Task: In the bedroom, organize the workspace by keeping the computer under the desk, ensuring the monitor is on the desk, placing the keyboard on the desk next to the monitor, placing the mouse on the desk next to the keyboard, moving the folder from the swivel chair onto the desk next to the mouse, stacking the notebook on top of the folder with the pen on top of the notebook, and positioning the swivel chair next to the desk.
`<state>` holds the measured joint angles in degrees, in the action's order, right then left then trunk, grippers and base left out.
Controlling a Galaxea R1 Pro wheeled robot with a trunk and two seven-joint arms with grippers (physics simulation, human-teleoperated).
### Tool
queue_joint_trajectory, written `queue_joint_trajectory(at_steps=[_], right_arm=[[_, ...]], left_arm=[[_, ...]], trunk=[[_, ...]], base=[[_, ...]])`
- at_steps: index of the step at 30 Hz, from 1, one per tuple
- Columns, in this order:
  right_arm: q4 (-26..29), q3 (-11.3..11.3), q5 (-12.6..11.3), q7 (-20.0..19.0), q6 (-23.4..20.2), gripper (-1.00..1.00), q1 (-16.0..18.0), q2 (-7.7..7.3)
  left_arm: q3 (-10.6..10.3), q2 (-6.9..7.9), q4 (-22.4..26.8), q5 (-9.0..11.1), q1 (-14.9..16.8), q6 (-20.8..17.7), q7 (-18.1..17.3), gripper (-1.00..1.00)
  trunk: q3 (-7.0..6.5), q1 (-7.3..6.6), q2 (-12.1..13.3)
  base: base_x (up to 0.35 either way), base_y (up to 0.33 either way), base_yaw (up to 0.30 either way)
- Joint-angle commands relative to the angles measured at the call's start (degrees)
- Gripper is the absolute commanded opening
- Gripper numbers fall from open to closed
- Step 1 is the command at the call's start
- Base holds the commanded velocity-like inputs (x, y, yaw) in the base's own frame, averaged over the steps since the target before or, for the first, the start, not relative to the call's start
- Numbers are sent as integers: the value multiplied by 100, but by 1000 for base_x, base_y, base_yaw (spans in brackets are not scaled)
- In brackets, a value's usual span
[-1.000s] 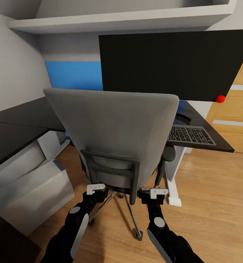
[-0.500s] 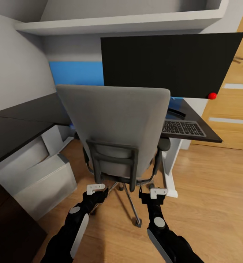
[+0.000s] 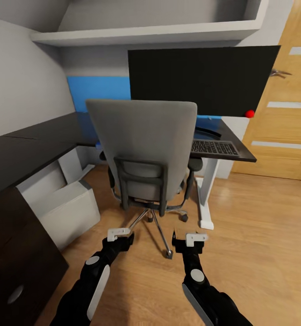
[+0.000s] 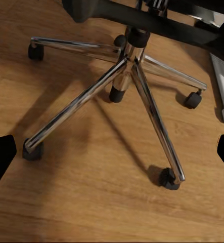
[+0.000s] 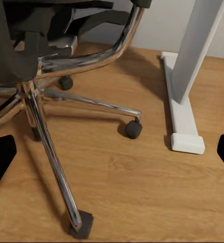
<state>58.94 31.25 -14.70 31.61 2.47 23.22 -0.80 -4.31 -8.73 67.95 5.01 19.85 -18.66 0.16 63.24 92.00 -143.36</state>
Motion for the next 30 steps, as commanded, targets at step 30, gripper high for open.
queue_joint_trajectory(at_steps=[30], right_arm=[[-2717,-24,-100,955,2426,100,-815,-45]], left_arm=[[53,538,-4133,87,2,1764,1146,100]], trunk=[[-382,-209,333]], base=[[-97,0,0]])
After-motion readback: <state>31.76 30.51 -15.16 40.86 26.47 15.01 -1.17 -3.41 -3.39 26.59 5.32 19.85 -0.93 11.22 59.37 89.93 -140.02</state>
